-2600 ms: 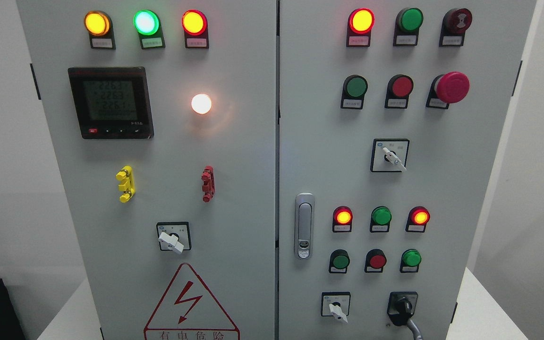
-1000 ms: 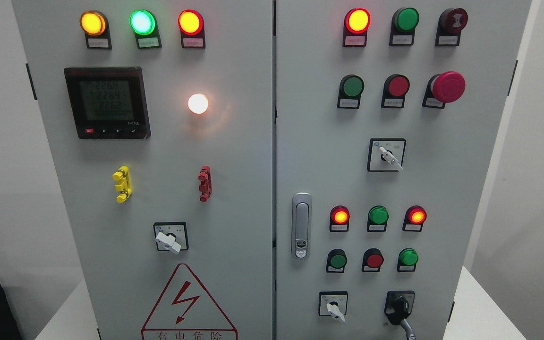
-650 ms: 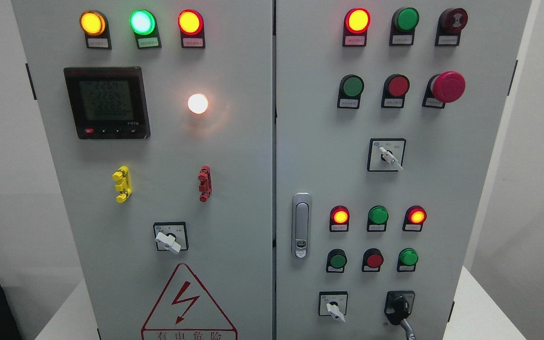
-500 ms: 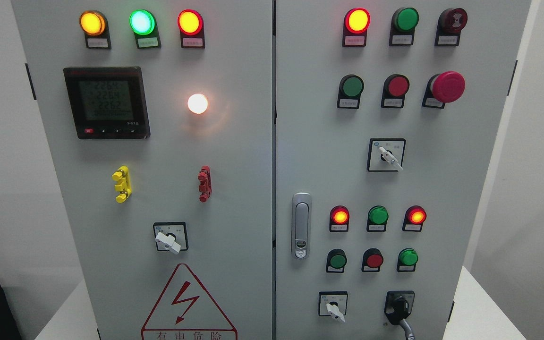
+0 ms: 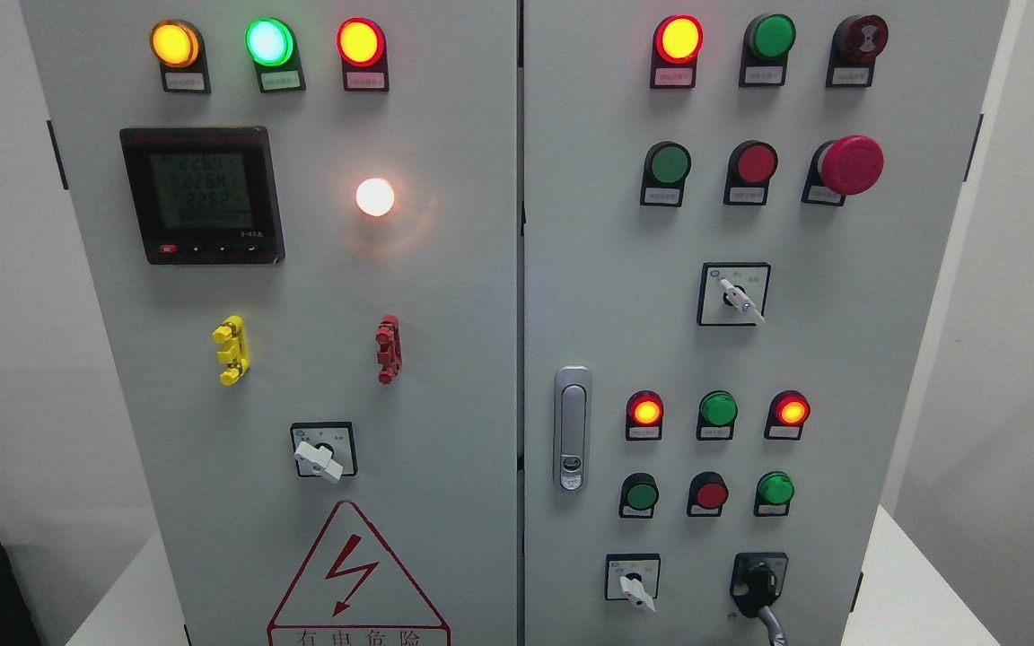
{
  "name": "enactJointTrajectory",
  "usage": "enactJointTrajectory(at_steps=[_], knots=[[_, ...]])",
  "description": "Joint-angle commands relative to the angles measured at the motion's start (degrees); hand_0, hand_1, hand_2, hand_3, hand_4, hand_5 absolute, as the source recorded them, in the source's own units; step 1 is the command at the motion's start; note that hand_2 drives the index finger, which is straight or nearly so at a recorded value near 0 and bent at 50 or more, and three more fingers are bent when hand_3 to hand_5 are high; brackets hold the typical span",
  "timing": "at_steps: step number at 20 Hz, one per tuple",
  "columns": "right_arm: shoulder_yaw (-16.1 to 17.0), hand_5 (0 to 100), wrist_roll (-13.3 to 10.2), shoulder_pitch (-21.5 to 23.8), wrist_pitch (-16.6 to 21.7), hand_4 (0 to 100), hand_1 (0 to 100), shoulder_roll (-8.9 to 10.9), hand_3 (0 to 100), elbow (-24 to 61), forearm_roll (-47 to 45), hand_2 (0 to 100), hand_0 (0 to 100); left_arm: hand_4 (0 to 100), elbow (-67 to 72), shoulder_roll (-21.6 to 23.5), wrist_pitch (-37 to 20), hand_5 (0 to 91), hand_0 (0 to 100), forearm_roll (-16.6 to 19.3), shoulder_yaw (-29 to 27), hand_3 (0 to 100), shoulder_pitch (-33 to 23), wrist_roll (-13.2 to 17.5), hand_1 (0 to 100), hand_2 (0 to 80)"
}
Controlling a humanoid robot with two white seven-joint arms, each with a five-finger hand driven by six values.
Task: Trip black knob to open circuit
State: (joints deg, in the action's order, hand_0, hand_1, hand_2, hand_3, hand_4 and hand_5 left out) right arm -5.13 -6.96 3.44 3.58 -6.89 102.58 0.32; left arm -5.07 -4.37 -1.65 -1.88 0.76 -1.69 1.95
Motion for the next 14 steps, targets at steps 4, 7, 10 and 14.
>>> enactJointTrajectory(at_steps=[4, 7, 10, 14], knots=[[-3.0, 94, 1.6, -1.9, 1.0, 100, 80, -0.41, 100, 3.1, 0.4, 0, 72, 0, 0.1, 0.0, 0.0, 0.0, 12, -0.1, -0.1, 0, 0.0, 0.0, 39, 0.0], [-3.0, 94, 1.5, -2.0, 1.0, 100, 80, -0.41, 100, 3.1, 0.4, 0, 72, 0, 0.1, 0.0, 0.0, 0.0, 12, -0.1, -0.1, 0, 0.0, 0.0, 39, 0.0], [-3.0, 94, 1.5, -2.0, 1.0, 100, 80, -0.41, 100, 3.1, 0.4, 0, 72, 0, 0.1, 0.0, 0.0, 0.0, 12, -0.1, -0.1, 0, 0.0, 0.0, 39, 0.0], [-3.0, 94, 1.4, -2.3, 0.5, 100, 80, -0.67, 100, 3.1, 0.4, 0, 72, 0, 0.1, 0.0, 0.1, 0.0, 12, -0.1, -0.1, 0, 0.0, 0.0, 39, 0.0]])
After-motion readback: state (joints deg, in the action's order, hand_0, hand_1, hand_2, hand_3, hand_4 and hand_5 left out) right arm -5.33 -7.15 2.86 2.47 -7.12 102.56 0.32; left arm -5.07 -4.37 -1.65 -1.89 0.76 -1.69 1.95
